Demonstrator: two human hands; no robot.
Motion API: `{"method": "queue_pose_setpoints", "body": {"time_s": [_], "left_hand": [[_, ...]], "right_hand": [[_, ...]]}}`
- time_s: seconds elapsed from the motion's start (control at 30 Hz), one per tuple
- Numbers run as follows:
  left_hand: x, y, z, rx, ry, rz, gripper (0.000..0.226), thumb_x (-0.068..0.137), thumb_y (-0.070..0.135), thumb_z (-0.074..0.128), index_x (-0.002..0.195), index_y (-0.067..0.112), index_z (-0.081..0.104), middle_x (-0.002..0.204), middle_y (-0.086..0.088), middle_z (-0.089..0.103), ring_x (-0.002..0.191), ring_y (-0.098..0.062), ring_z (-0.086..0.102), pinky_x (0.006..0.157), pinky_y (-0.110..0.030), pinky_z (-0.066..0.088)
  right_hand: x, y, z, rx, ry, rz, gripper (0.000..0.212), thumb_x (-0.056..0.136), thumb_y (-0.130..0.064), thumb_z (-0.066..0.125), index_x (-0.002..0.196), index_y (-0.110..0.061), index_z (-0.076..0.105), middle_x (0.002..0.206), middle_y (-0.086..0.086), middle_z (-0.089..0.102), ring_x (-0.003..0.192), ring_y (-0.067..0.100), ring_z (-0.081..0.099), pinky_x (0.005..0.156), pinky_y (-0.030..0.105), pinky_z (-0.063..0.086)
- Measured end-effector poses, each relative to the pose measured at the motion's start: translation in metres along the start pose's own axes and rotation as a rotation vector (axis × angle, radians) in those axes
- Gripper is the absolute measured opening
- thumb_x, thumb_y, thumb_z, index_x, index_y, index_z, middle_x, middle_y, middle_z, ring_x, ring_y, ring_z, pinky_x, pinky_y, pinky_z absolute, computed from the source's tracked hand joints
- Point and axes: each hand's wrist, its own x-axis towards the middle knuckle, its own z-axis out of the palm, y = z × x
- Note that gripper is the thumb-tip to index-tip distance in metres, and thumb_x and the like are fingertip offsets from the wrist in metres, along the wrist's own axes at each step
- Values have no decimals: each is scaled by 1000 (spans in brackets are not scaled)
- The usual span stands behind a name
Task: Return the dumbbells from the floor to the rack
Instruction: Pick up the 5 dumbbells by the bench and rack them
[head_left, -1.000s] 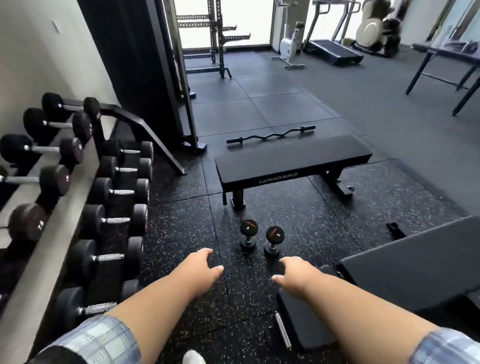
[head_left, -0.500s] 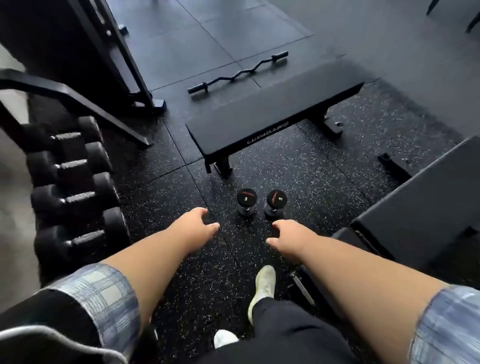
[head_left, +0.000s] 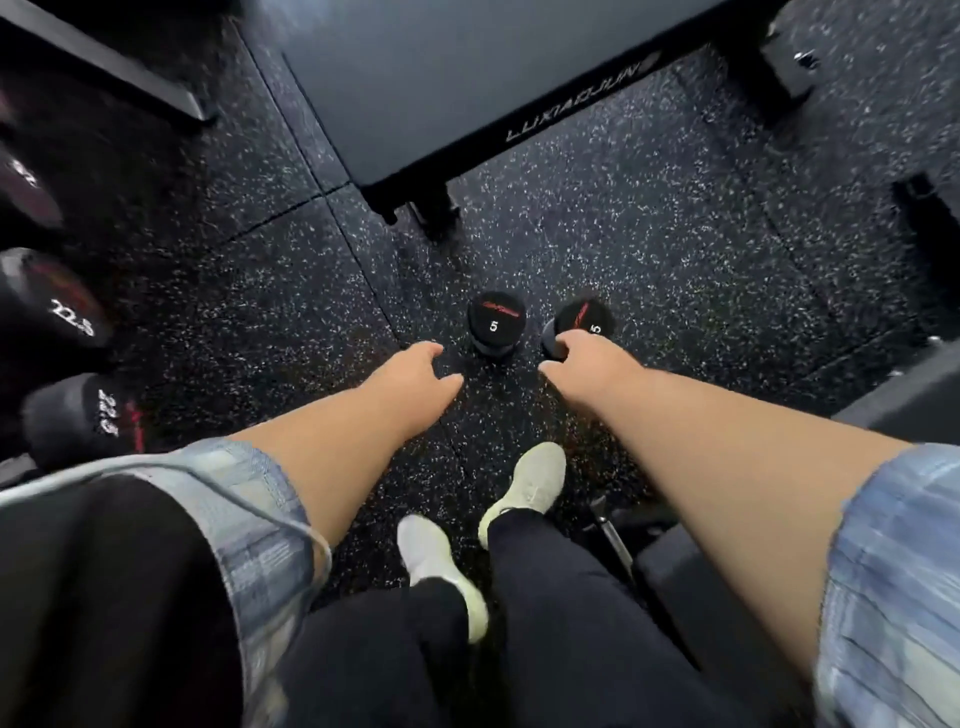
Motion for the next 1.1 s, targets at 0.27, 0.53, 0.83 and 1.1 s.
{"method": "queue_pose_setpoints", "body": {"time_s": [0.27, 0.53, 0.83, 1.1], "left_hand": [[202, -11, 65, -14, -80, -59, 64, 95, 41, 50, 149, 16, 28, 143, -8, 49, 124, -29, 51, 103, -39, 42], [337, -25, 130, -284, -55, -112, 59, 92, 45, 52, 143, 20, 37, 135, -6, 55, 120, -30, 53, 103, -39, 41], [337, -32, 127, -932, -249, -245, 21, 94, 27, 61, 110, 14, 62, 101, -4, 66, 91, -20, 68, 82, -32, 58], [192, -11, 31, -1098, -110, -438, 50, 79, 66, 60, 95, 18, 64, 60, 8, 74, 58, -12, 73, 52, -28, 59]], "right_hand": [[165, 15, 62, 175, -36, 81, 33, 97, -24, 49, 121, -5, 62, 119, 20, 66, 110, 39, 61, 76, 34, 42], [299, 24, 131, 522, -44, 331, 71, 93, -47, 61, 148, -11, 37, 141, 16, 56, 128, 38, 52, 110, 44, 40], [300, 21, 145, 1209, -78, 321, 23, 86, -7, 75, 98, -19, 60, 107, 12, 71, 91, 29, 71, 73, 39, 61], [151, -33, 77, 1267, -135, 198, 49, 82, -5, 79, 125, -6, 56, 114, 21, 70, 96, 30, 72, 63, 29, 59]]}}
